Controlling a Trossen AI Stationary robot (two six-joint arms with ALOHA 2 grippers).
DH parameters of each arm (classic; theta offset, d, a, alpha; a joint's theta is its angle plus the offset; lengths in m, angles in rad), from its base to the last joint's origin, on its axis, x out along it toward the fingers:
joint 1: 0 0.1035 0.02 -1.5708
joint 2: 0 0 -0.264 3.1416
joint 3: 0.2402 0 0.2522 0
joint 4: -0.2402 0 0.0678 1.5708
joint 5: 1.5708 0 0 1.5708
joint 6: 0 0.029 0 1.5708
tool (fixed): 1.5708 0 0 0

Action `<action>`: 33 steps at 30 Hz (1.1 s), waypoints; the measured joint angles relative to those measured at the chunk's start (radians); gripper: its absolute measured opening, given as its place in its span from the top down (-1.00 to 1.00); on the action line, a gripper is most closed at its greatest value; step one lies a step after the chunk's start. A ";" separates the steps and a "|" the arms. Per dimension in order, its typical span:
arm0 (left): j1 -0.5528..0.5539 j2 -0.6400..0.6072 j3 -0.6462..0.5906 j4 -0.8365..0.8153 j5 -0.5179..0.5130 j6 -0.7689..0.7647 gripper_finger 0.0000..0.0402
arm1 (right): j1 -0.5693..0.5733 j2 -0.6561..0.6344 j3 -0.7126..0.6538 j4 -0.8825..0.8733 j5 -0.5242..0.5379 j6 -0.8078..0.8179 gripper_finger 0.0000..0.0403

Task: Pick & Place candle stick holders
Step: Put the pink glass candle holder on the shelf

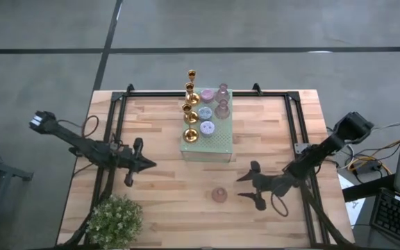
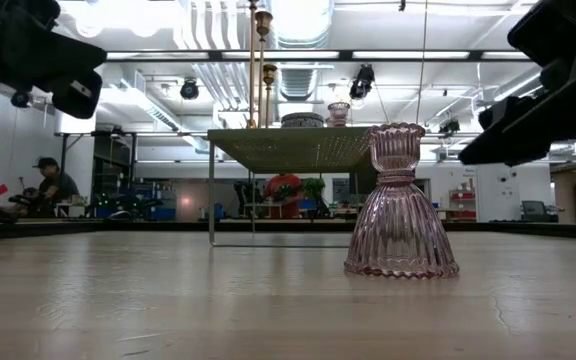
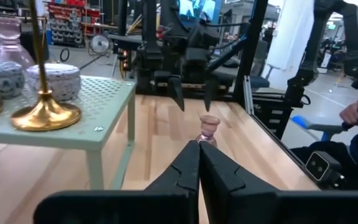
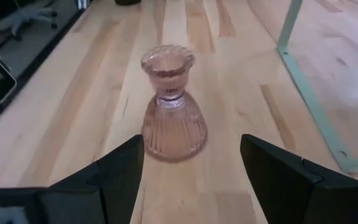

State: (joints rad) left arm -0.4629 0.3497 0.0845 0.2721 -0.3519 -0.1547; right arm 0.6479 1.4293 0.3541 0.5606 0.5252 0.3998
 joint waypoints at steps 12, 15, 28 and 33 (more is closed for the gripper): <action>0.000 -0.259 0.002 -0.300 -0.045 -0.009 0.97 | -0.002 0.188 0.079 0.053 -0.001 -0.016 -0.40; 0.000 -0.287 -0.009 -0.293 -0.056 0.016 0.95 | -0.005 0.214 0.084 0.078 -0.004 -0.015 -0.42; 0.000 -0.301 -0.038 -0.316 -0.058 0.050 0.93 | -0.022 0.294 0.101 0.243 -0.002 -0.058 -0.37; 0.000 -0.301 -0.038 -0.317 -0.060 0.070 0.93 | -0.047 0.346 0.151 0.246 -0.001 -0.077 -0.37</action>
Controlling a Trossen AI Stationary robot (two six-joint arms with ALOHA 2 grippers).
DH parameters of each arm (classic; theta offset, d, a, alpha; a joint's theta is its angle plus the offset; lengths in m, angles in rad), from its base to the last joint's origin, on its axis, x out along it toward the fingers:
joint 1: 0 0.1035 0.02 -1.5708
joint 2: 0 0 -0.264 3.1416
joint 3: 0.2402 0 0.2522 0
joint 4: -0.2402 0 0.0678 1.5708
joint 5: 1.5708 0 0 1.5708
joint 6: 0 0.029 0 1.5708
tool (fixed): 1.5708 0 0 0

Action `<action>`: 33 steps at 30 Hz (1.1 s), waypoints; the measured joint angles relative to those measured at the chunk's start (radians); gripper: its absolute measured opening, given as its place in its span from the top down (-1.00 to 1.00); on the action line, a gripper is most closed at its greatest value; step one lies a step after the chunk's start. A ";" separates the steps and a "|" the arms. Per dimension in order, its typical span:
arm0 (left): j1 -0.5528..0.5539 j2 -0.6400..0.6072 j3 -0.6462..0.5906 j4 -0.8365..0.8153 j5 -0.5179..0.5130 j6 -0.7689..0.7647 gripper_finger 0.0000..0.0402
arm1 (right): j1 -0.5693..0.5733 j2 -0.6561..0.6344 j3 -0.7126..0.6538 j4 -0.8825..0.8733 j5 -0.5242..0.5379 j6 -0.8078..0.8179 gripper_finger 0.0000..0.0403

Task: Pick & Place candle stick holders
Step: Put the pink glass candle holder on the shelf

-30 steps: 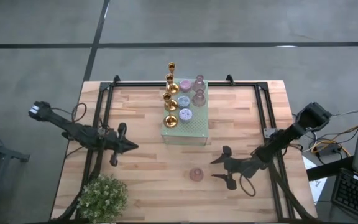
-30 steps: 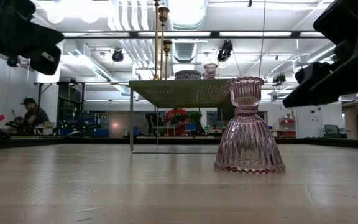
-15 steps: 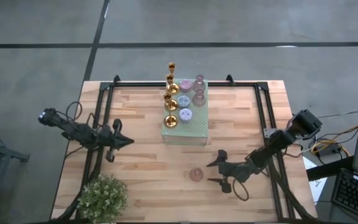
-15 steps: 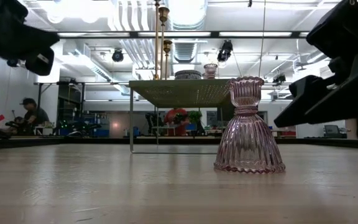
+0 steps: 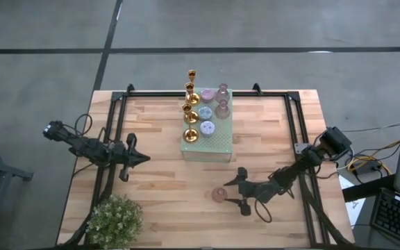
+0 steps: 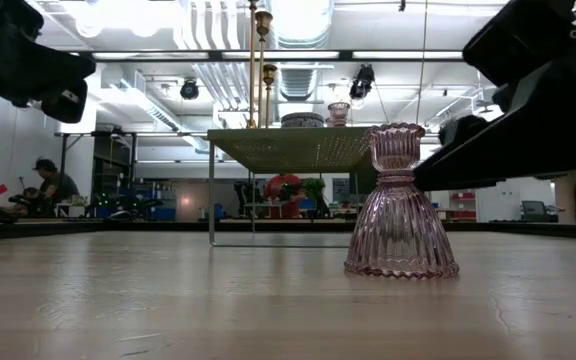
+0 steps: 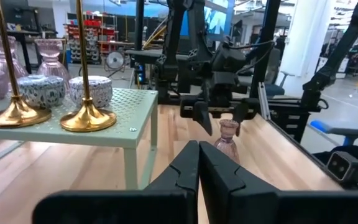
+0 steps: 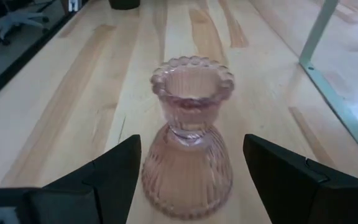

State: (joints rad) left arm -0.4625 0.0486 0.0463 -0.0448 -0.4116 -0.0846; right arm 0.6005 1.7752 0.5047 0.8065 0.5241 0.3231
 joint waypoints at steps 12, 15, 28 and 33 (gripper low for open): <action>0.000 0.001 -0.002 0.010 -0.007 0.012 0.94 | -0.008 0.060 0.066 0.002 -0.001 -0.047 -0.43; 0.000 0.001 -0.002 0.011 -0.007 0.004 0.94 | -0.020 0.054 0.065 0.002 -0.001 -0.046 -0.42; 0.000 0.001 -0.003 0.014 -0.006 -0.002 0.94 | -0.043 0.059 0.081 0.038 -0.001 -0.055 -0.31; 0.000 0.001 -0.003 0.014 -0.006 -0.001 0.94 | -0.043 0.059 0.082 0.038 -0.001 -0.061 -0.23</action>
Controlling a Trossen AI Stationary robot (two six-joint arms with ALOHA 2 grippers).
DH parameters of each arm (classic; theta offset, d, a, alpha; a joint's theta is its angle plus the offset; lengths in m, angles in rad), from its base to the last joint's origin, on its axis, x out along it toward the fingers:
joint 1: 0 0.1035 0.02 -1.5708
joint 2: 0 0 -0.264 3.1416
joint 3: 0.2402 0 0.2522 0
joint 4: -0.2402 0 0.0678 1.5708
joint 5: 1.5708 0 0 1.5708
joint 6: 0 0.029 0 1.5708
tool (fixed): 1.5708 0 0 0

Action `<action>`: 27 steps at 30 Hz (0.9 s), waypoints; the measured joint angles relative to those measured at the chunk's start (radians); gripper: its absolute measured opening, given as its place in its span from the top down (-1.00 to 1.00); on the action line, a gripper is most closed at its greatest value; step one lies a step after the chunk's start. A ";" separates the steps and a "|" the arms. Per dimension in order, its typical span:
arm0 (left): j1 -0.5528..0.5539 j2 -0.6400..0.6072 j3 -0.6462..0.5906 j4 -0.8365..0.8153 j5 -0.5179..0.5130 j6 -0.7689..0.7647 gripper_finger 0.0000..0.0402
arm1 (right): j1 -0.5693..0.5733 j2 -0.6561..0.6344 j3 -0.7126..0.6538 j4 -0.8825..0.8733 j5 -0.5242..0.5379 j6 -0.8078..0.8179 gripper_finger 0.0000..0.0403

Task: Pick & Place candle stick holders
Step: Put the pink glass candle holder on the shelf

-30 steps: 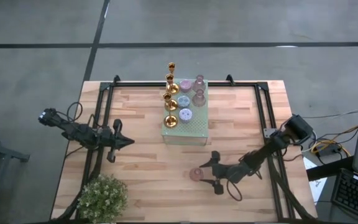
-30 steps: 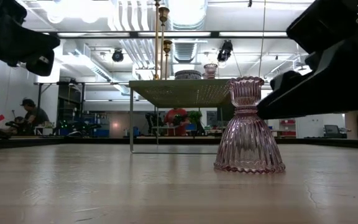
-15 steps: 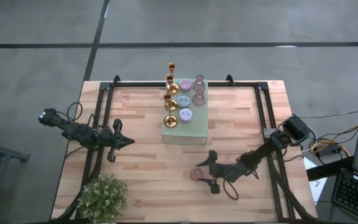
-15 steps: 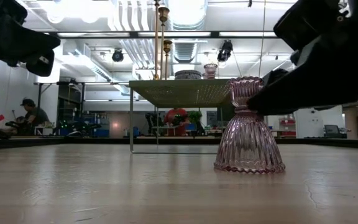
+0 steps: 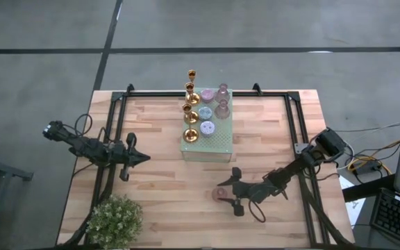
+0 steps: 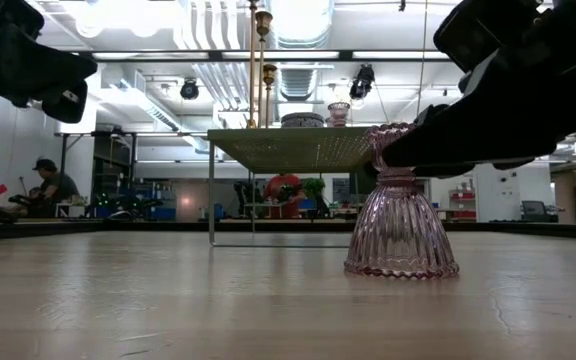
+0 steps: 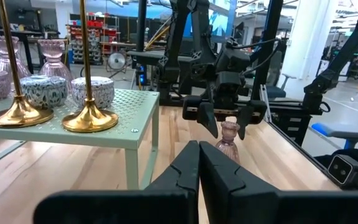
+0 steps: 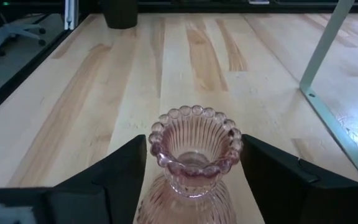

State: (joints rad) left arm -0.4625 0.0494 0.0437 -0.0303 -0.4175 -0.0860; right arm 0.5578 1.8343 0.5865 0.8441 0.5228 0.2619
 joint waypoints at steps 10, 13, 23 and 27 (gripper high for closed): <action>0.000 0.000 0.000 0.000 0.000 0.000 0.94 | -0.001 0.000 0.000 0.006 0.000 -0.004 0.11; 0.000 0.000 0.000 0.000 0.000 0.000 0.94 | 0.000 0.000 0.005 0.004 -0.001 -0.013 0.24; 0.000 0.000 0.000 0.000 0.000 0.000 0.94 | 0.000 -0.006 0.028 0.005 -0.004 -0.045 0.28; 0.000 0.000 0.000 0.000 0.000 0.000 0.94 | 0.000 -0.009 0.029 0.005 -0.007 -0.045 0.25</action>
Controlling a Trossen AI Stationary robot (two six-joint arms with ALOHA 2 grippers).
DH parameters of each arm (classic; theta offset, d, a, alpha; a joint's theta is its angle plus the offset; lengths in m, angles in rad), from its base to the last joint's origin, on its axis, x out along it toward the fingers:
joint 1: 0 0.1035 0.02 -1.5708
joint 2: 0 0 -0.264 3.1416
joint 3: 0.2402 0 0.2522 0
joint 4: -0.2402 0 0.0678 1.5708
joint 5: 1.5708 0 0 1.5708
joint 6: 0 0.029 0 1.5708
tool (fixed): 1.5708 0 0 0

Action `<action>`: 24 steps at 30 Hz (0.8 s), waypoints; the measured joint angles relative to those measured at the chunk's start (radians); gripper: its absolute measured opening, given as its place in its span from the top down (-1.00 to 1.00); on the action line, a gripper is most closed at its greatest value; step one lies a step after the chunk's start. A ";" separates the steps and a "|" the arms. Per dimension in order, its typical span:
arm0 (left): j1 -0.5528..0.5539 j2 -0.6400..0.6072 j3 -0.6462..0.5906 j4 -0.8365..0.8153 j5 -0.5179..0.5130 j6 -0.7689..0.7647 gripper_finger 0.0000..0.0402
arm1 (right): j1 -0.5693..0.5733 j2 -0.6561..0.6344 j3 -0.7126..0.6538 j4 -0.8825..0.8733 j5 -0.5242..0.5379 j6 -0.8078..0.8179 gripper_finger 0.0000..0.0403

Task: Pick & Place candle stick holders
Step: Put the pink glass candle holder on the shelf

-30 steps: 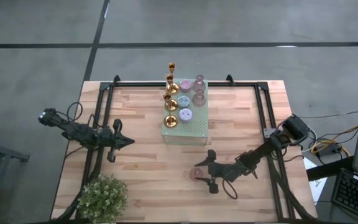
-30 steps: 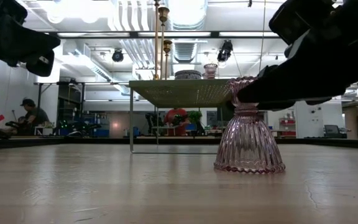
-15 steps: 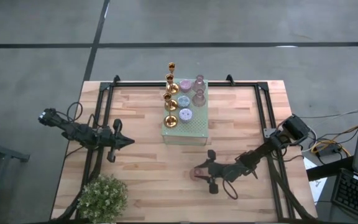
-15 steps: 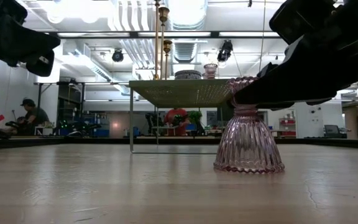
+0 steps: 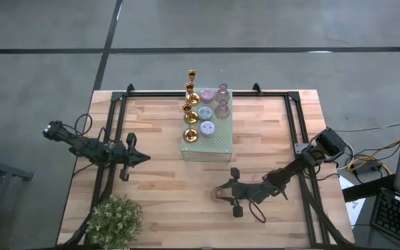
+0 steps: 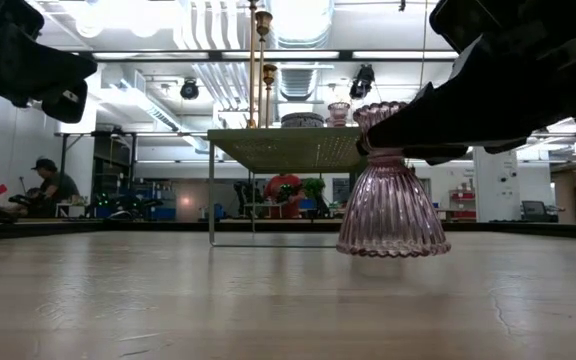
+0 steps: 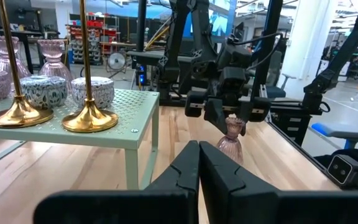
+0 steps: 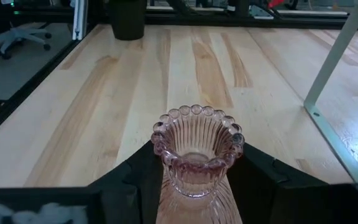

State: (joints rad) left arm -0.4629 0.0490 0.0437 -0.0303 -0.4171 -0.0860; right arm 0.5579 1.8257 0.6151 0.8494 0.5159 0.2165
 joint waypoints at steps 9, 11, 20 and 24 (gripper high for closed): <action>0.000 0.000 0.000 0.000 0.000 0.000 0.94 | 0.000 -0.023 0.000 0.000 -0.003 -0.007 0.33; 0.000 0.000 0.000 0.000 0.000 0.000 0.94 | 0.000 -0.037 0.000 -0.003 -0.004 -0.008 0.30; 0.000 0.000 0.000 0.000 0.000 0.000 0.94 | -0.001 -0.201 -0.002 -0.137 -0.045 -0.011 0.31; 0.000 0.000 0.000 0.000 0.000 0.000 0.94 | -0.003 -0.321 -0.003 -0.248 -0.045 -0.011 0.30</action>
State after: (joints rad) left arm -0.4628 0.0490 0.0437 -0.0303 -0.4168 -0.0859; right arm 0.5553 1.5048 0.6125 0.6009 0.4709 0.2058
